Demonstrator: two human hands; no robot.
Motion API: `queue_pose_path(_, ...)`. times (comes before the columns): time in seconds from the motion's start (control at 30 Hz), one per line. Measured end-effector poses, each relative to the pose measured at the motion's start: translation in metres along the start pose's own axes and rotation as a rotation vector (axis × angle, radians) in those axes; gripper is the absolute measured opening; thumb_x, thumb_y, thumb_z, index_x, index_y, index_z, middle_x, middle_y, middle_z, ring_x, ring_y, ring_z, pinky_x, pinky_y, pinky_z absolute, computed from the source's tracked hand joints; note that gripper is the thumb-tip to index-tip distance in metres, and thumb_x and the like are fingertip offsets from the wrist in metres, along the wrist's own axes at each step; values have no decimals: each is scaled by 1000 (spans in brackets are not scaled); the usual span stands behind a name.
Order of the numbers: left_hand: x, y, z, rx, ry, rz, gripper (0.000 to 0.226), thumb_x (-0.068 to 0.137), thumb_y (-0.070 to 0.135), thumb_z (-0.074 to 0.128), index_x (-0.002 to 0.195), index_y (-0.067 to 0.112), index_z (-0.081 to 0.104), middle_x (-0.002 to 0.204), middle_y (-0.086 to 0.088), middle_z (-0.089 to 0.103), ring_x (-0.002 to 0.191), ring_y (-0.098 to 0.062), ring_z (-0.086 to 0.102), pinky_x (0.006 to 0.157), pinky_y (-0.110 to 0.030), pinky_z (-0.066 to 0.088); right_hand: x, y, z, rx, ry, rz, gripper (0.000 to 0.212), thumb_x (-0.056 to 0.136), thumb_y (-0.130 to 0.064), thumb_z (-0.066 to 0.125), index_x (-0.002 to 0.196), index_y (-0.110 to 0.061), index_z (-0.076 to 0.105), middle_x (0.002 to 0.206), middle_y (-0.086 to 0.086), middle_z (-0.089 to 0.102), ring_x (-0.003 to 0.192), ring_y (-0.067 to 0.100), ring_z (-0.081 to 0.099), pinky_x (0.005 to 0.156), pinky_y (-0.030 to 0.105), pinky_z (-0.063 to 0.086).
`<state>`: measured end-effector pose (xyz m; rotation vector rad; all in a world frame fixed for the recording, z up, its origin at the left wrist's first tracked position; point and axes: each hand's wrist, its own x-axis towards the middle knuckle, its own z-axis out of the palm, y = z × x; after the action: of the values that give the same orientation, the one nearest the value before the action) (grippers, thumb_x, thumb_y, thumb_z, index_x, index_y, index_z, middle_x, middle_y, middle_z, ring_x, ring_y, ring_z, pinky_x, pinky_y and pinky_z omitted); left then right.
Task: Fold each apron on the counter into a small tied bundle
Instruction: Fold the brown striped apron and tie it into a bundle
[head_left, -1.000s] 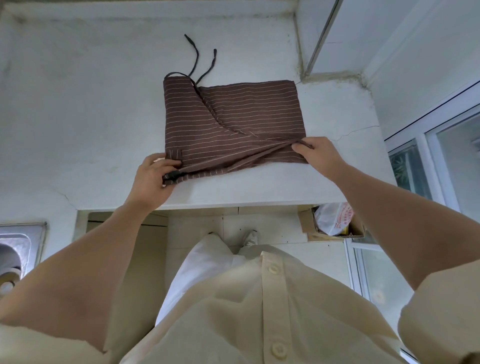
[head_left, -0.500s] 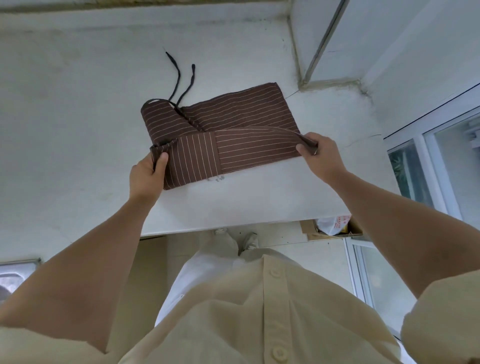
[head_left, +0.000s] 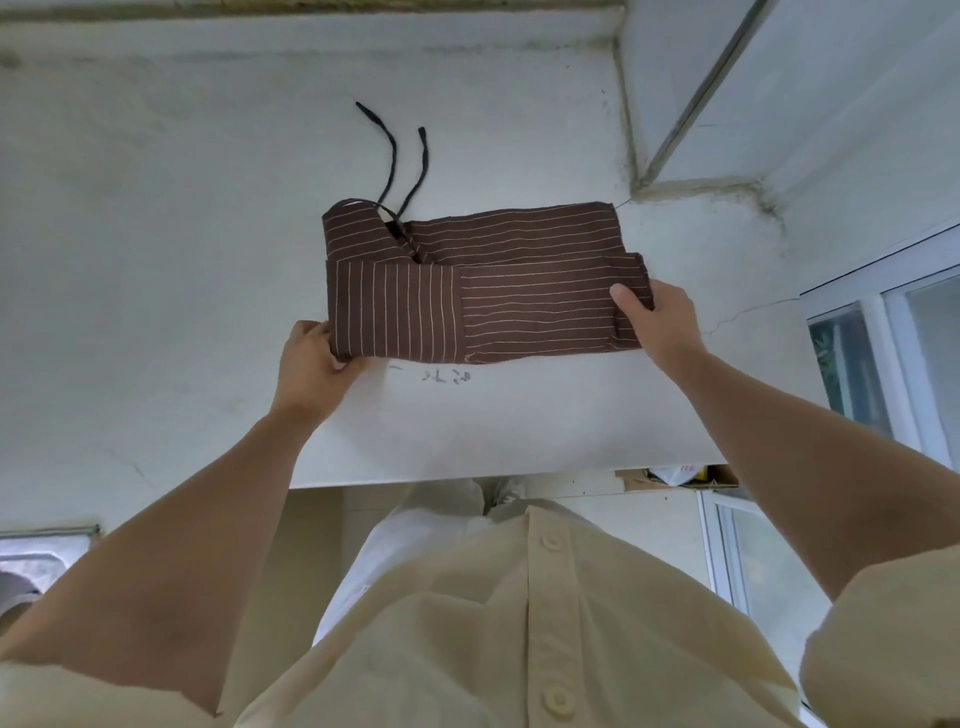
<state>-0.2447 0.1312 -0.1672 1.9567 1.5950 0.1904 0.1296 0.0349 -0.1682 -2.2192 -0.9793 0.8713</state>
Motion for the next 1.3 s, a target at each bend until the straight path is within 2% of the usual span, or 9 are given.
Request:
queue_pose_path(0.1, 6, 1, 3, -105, 51, -106, 34, 92, 29, 64, 74, 2, 56, 91, -14, 56, 97, -27, 51, 77, -35, 42, -7, 2, -6, 176, -125, 12, 28, 92, -29, 65, 116, -16, 69, 102, -4, 72, 89, 9, 68, 69, 14, 51)
queue_pose_path(0.23, 15, 2, 5, -158, 81, -83, 49, 97, 29, 56, 57, 15, 31, 54, -1, 36, 71, -29, 45, 61, -37, 34, -5, 9, -9, -89, -107, -80, 22, 90, -17, 62, 109, -7, 69, 98, 8, 73, 89, 25, 67, 81, 33, 54)
queue_pose_path(0.4, 20, 16, 10, -110, 262, -84, 34, 99, 29, 51, 72, 10, 43, 74, -8, 47, 99, -33, 48, 72, -33, 32, 2, 1, -3, -73, 88, -167, 26, 101, -23, 49, 118, -7, 60, 99, -1, 65, 88, 15, 58, 79, 25, 45)
queue_pose_path(0.53, 28, 21, 15, 41, 287, -192, 38, 98, 39, 51, 78, 7, 46, 76, -12, 50, 90, -29, 45, 70, -33, 30, 13, 8, 10, -223, 92, -41, 28, 102, -26, 46, 101, -1, 60, 88, 9, 63, 79, 24, 56, 70, 29, 40)
queue_pose_path(0.7, 34, 22, 9, 37, 363, 16, 29, 96, 27, 57, 77, 8, 46, 85, -13, 49, 87, -23, 43, 74, -30, 35, 19, 2, 9, -102, 180, -59, 29, 104, -24, 41, 98, 0, 56, 83, 9, 60, 74, 22, 52, 65, 30, 40)
queue_pose_path(0.87, 41, 29, 9, -56, 275, 28, 13, 90, 11, 58, 97, 2, 52, 87, -16, 57, 79, -28, 52, 68, -38, 46, 25, 4, 10, -189, 133, -57, 28, 105, -24, 40, 105, -3, 58, 88, 5, 60, 78, 22, 54, 68, 30, 40)
queue_pose_path(0.97, 43, 38, 8, -195, 249, -19, 22, 90, 21, 61, 102, 4, 54, 81, -8, 60, 70, -20, 55, 63, -27, 47, 26, 5, 14, -195, 149, -51, 27, 105, -25, 39, 102, -4, 56, 86, 7, 60, 75, 23, 54, 65, 30, 39)
queue_pose_path(1.13, 50, 37, 3, -362, 165, -70, 27, 100, 30, 49, 112, 7, 57, 94, 3, 60, 87, -13, 55, 75, -25, 43, 29, -3, 14, -238, 191, -75, 21, 106, -26, 35, 93, -11, 42, 73, 7, 53, 61, 23, 46, 51, 31, 30)
queue_pose_path(1.3, 54, 29, 8, -437, 188, -221, 24, 99, 28, 48, 80, 14, 46, 71, 4, 47, 66, -11, 44, 66, -28, 39, 33, -4, 17, -270, 189, -40, 28, 106, -29, 33, 95, -7, 46, 76, 8, 54, 64, 24, 49, 57, 33, 36)
